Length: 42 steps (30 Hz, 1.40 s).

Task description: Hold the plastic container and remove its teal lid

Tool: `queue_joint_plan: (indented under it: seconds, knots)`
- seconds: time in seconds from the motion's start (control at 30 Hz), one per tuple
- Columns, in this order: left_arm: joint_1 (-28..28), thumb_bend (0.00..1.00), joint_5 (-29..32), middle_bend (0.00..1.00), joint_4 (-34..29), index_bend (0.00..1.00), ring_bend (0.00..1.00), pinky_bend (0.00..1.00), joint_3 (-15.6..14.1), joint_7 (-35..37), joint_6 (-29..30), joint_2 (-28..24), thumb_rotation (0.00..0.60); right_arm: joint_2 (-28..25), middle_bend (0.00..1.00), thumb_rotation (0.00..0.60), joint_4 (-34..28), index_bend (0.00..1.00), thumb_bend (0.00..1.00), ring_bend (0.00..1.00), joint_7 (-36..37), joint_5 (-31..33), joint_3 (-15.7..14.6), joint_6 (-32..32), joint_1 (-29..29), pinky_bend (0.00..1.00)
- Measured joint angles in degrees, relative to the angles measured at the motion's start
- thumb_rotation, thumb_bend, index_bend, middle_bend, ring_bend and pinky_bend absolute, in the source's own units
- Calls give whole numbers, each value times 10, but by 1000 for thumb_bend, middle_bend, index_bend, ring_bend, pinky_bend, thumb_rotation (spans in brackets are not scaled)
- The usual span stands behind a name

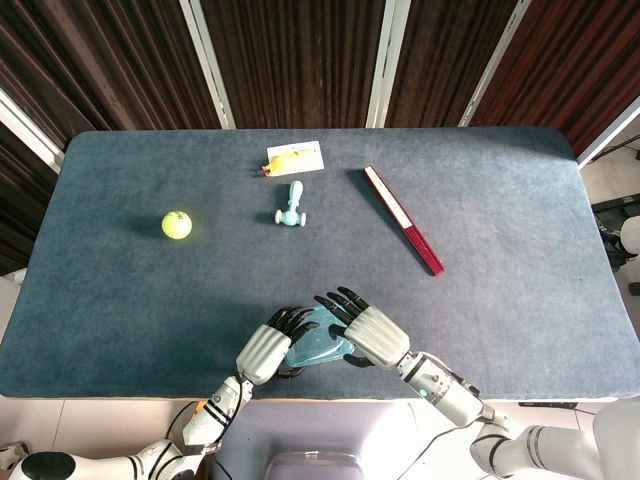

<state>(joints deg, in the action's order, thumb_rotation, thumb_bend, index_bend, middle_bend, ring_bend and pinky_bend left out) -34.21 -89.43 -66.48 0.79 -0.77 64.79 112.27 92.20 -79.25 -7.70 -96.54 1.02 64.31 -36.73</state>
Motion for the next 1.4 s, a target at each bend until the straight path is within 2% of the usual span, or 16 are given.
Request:
queue_joint_plan:
  seconds: [0.33,0.9,1.03,1.27,1.4]
  knots:
    - [0,413,-3,484,-2,212,403,493,-3,7,-1,-6,600,10,80,600,18,635,396,0,-1,8,14,2,-8,0]
    - [0,413,-12,492,-10,212,412,503,-7,16,4,-18,600,62,147,600,111,686,482,0,26,-14,20,41,-23,0]
    - [0,413,-12,492,-10,211,412,502,-7,17,5,-18,600,66,156,600,116,706,490,0,30,-15,20,43,-25,0]
    - [1,412,-18,480,-7,212,401,483,-5,21,14,-19,600,73,170,600,129,765,587,0,37,-23,9,54,-24,0]
    - [1,411,-19,470,-2,212,387,463,-4,22,17,-18,600,72,172,600,131,776,681,0,35,-24,6,57,-23,0]
